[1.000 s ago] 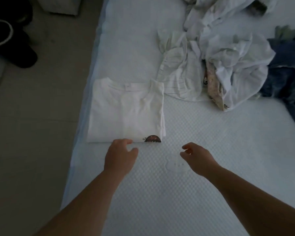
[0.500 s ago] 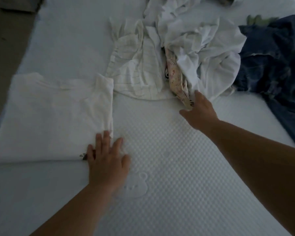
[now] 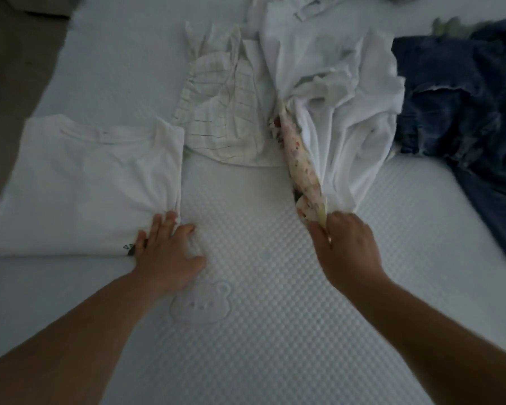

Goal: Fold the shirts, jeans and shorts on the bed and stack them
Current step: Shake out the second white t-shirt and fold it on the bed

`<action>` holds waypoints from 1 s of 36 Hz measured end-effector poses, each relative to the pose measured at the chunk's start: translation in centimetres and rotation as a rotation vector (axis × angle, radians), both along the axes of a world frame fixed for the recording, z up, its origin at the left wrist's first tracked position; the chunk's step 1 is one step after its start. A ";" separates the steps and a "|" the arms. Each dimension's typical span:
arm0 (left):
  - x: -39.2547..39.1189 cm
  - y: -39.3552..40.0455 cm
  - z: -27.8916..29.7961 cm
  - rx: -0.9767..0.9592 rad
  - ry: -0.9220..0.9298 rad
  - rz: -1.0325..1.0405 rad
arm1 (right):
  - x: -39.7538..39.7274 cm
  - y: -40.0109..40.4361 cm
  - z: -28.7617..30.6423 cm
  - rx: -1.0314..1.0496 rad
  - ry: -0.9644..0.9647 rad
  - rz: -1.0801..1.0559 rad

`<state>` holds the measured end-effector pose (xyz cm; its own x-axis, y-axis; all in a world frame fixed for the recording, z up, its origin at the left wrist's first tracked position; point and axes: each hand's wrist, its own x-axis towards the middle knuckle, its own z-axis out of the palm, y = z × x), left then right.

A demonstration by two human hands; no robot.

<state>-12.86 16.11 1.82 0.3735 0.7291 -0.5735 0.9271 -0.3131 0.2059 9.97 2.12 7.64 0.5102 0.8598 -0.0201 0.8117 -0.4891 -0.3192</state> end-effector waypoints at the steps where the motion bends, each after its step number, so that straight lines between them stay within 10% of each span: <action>1: 0.2 0.0 1.0 -0.028 -0.033 0.023 | -1.5 -1.5 0.8 0.031 0.012 0.009; 7: -0.2 -8.4 8.8 -0.508 -0.562 0.432 | -12.8 -9.5 4.9 0.065 0.217 0.175; 14: -3.8 -16.6 8.6 -0.538 -0.424 0.643 | -16.5 -14.5 6.5 -0.167 0.852 0.019; 20: -7.4 -14.2 7.1 -0.540 -0.427 0.664 | -11.6 -14.3 3.4 -0.168 0.339 -0.196; 27: -9.8 -13.5 7.3 0.215 -0.373 0.455 | -10.4 -9.9 -0.6 -0.292 0.240 -0.126; 36: -4.2 -14.1 5.2 -0.053 -0.309 0.038 | -11.9 -10.0 -0.1 -0.111 0.397 -0.303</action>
<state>-17.08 1.97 6.98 0.5093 0.7178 -0.4747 0.8290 -0.2611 0.4946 -1.93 -7.90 7.57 0.6710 0.6559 -0.3459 0.4549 -0.7325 -0.5065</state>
